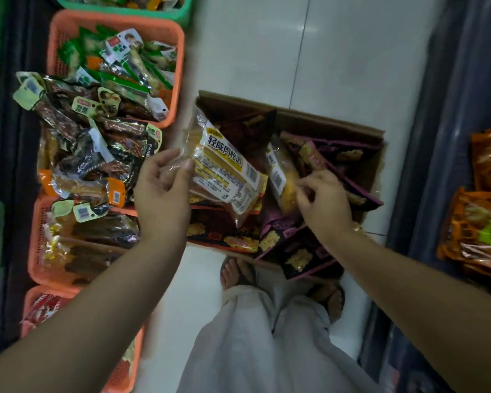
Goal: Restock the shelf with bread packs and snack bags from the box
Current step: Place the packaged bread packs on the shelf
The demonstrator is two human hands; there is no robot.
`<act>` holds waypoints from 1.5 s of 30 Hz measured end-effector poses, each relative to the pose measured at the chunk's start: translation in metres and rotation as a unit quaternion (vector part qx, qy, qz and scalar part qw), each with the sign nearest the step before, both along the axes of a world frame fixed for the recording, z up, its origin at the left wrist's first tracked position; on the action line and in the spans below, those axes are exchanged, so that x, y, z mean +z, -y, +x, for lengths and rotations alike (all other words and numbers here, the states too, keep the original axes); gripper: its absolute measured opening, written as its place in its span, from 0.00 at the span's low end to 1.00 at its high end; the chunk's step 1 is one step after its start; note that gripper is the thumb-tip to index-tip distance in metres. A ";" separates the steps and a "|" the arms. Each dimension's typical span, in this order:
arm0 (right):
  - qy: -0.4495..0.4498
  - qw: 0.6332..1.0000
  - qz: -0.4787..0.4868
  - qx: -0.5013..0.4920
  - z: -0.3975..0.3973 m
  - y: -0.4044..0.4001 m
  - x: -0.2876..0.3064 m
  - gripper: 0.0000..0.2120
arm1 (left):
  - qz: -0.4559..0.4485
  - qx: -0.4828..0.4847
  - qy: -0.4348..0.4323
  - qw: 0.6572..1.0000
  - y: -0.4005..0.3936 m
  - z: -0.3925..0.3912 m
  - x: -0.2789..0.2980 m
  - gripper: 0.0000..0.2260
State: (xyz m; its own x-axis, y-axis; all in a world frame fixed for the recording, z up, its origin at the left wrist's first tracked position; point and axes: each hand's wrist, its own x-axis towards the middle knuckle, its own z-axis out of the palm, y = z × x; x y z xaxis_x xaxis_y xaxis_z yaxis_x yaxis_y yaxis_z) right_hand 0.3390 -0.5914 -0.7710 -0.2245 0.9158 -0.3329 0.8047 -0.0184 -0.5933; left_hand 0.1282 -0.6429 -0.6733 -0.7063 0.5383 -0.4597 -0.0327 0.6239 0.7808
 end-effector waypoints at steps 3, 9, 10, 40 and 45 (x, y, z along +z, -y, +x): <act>-0.094 0.992 -0.029 -0.085 0.006 -0.001 0.046 0.06 | 0.014 0.005 0.005 1.000 0.000 0.011 0.034 0.10; -0.249 0.938 -0.138 -0.196 0.018 -0.001 0.167 0.06 | 0.042 -0.053 0.030 0.997 -0.003 0.017 0.122 0.09; -0.264 0.935 -0.125 -0.202 0.020 -0.003 0.191 0.06 | 0.049 -0.070 0.031 0.996 -0.005 0.017 0.141 0.10; -0.373 0.772 0.389 -0.338 0.104 0.198 0.860 0.08 | 0.285 -0.411 0.229 0.835 0.052 0.140 0.739 0.21; -0.289 0.747 0.466 -0.375 0.118 0.294 0.897 0.08 | 0.257 -0.476 0.298 0.787 0.108 0.182 0.770 0.22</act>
